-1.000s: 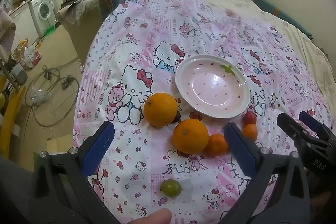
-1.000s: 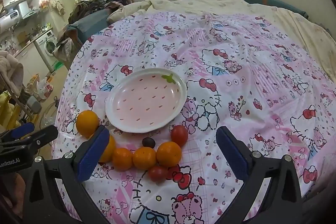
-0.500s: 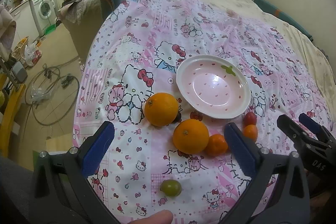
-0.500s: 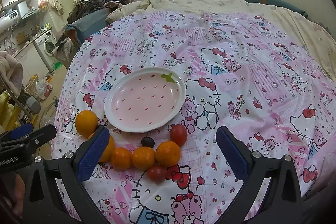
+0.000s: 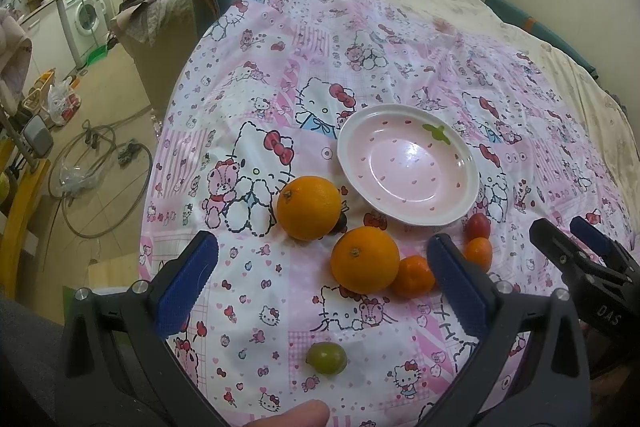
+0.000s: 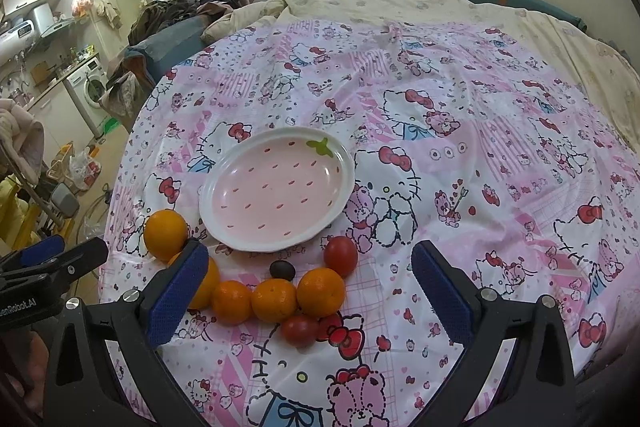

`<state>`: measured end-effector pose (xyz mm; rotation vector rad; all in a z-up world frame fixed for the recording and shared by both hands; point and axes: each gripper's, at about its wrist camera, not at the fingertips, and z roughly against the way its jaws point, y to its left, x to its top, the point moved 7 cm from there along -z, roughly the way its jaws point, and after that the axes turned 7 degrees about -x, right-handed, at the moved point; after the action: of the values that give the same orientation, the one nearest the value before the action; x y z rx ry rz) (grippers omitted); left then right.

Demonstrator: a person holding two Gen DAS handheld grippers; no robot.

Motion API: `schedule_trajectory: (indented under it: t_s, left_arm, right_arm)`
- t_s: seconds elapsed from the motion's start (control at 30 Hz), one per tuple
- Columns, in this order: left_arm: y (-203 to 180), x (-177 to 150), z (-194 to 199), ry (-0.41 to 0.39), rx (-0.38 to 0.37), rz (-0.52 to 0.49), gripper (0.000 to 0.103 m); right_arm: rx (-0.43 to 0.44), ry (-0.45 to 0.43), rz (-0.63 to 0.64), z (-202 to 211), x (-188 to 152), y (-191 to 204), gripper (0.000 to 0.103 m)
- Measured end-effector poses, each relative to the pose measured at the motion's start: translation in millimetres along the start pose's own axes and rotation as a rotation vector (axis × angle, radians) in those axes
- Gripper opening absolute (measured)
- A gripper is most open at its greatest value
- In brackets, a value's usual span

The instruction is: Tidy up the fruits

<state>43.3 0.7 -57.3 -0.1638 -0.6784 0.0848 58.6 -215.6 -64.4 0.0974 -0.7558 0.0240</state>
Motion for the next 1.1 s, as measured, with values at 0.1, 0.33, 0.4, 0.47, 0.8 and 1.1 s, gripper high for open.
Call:
schedule_trajectory:
  t_s: [0.1,0.33,0.4,0.47,0.8,1.1]
  left_arm:
    - [-0.1,0.2,-0.1,0.0,0.0,0.0,0.103]
    - [0.1,-0.5,0.6,0.002,-0.001,0.004,0.103]
    - [0.4,-1.1,0.8,0.002,0.002,0.003,0.103]
    - [0.8,-2.6,1.5,0.001,0.006,-0.002,0.103]
    - [1.1,-3.0,1.6,0.002,0.007,-0.002,0.103]
    - [1.0,-2.8,1.4,0.002,0.008,-0.002,0.103]
  right_arm:
    - [0.0,0.001,0.0,-0.2,0.2,0.4,0.103]
    - [-0.002,0.0,0.001,0.1,0.3,0.2,0.103]
    - [-0.001,0.002,0.001,-0.1,0.4,0.7,0.103]
    - [-0.002,0.002,0.001,0.3,0.1,0.9,0.103]
    - [-0.003,0.001,-0.002,0.2,0.2,0.5,0.103]
    - [0.006,0.012,-0.008,-2.0,-0.4,-0.5,0.103]
